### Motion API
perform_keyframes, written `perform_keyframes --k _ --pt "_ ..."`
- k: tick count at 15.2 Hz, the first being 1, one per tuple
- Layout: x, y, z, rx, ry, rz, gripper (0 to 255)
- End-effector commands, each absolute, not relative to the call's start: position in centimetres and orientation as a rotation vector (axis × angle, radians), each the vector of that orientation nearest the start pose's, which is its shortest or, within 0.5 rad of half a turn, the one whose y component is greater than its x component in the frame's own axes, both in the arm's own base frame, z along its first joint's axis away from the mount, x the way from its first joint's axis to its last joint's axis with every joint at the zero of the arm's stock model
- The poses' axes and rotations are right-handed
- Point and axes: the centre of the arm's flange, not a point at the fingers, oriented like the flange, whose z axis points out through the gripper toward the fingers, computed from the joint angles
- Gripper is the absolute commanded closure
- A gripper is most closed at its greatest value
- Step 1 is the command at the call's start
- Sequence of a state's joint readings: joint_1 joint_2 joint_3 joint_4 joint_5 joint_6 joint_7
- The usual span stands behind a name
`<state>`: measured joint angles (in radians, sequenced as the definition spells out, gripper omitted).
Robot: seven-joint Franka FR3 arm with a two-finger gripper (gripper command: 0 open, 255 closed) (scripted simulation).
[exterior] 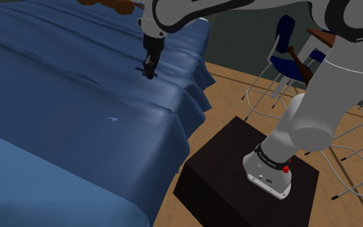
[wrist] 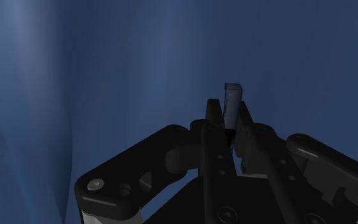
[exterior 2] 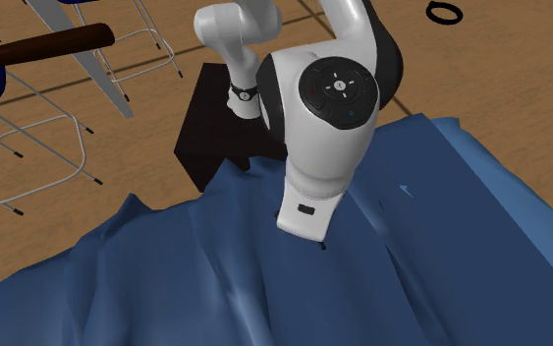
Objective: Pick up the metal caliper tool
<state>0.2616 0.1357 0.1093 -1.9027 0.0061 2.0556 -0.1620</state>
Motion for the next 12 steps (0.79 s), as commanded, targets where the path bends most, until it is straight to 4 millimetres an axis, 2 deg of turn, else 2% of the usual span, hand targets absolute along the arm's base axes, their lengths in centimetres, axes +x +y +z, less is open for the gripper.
perform_keyframes --k 1,10,12 --pt "55.3 21.3 44.1 -3.011 -0.816 -0.024 255" --pt "55.3 21.3 48.8 -3.011 -0.816 -0.024 255" --pt "55.3 21.3 48.9 -3.011 -0.816 -0.024 255"
